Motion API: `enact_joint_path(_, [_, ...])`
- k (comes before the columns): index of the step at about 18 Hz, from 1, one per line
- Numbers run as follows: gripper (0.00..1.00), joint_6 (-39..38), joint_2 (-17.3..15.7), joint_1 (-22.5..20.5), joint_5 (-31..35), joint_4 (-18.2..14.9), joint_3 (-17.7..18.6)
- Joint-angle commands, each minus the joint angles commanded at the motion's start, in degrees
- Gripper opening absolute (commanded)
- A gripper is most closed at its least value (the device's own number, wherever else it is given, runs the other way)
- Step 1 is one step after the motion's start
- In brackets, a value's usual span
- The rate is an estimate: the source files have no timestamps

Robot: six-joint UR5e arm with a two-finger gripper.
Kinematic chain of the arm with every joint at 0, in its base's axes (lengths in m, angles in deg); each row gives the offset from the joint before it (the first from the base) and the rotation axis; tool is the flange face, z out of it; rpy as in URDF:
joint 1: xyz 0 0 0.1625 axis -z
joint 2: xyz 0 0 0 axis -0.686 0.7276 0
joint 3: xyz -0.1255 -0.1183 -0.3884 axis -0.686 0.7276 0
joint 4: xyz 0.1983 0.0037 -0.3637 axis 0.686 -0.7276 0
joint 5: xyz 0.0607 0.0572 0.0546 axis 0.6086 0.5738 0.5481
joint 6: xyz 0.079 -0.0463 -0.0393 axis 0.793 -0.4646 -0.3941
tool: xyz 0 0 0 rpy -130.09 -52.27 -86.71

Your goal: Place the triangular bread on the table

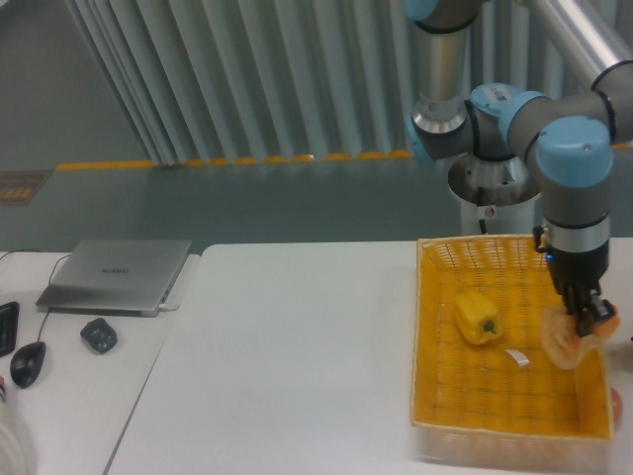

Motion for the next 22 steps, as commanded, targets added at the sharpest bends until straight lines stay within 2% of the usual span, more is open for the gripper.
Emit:
enact_joint_path(3, [0.24, -0.1, 0.8, -2.1, 0.2, 3.9, 0.1])
enact_joint_path(7, [0.24, -1.7, 2.6, -3.9, 0.8, 6.6, -0.1])
enact_joint_path(11, [0.24, -3.9, 5.0, -4.3, 0.7, 11.1, 0.1])
enact_joint_path(13, [0.24, -3.6, 5.5, -5.7, 0.6, 11.7, 0.1])
enact_joint_path(15, [0.26, -3.5, 6.9, -6.2, 0.7, 15.2, 0.4])
enact_joint_path(20, [0.27, -3.4, 8.7, -7.4, 0.6, 16.1, -0.1])
enact_joint_path(22, [0.35, -3.3, 9.1, -7.4, 0.5, 16.6, -0.3])
